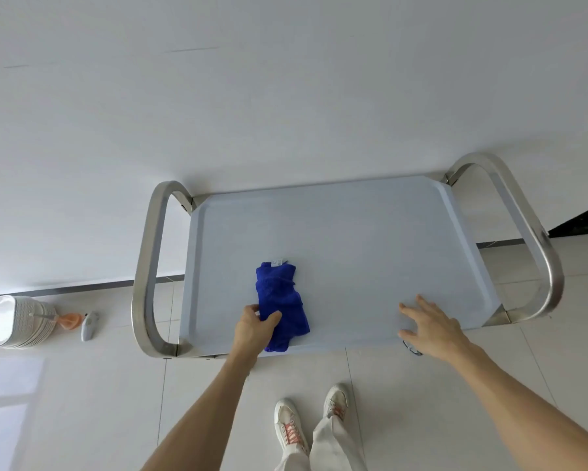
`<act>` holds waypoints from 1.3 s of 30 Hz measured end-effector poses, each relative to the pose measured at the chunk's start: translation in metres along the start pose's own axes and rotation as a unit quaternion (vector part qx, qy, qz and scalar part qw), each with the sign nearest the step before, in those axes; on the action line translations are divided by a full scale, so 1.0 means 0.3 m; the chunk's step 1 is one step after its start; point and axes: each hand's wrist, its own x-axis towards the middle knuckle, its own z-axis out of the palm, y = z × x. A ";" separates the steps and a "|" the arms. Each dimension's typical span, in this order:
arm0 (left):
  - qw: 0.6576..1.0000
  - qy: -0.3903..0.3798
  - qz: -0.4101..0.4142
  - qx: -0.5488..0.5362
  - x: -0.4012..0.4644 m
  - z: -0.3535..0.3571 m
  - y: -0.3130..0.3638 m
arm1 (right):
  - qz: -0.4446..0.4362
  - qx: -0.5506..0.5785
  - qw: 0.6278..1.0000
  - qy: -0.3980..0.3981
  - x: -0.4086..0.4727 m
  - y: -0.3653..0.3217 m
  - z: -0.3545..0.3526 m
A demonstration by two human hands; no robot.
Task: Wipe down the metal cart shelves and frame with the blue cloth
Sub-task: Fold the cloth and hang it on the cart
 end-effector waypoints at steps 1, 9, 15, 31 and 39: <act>1.000 0.003 -0.011 -0.015 -0.002 0.007 0.019 | -0.012 0.009 1.000 0.016 -0.007 -0.028 -0.013; 0.949 -0.121 -0.004 -0.291 -0.157 -0.046 0.168 | -0.300 0.255 0.917 0.070 -0.177 -0.353 -0.039; 0.925 -0.165 0.014 -0.342 -0.300 -0.110 0.249 | -0.404 0.320 0.838 0.182 -0.254 -0.456 -0.182; 0.940 -0.262 0.212 -0.055 -0.440 -0.225 0.347 | -0.421 0.325 0.846 0.041 -0.255 -0.502 -0.557; 0.935 -0.228 0.242 -0.122 -0.452 -0.300 0.385 | -0.333 0.452 0.827 0.019 -0.195 -0.495 -0.632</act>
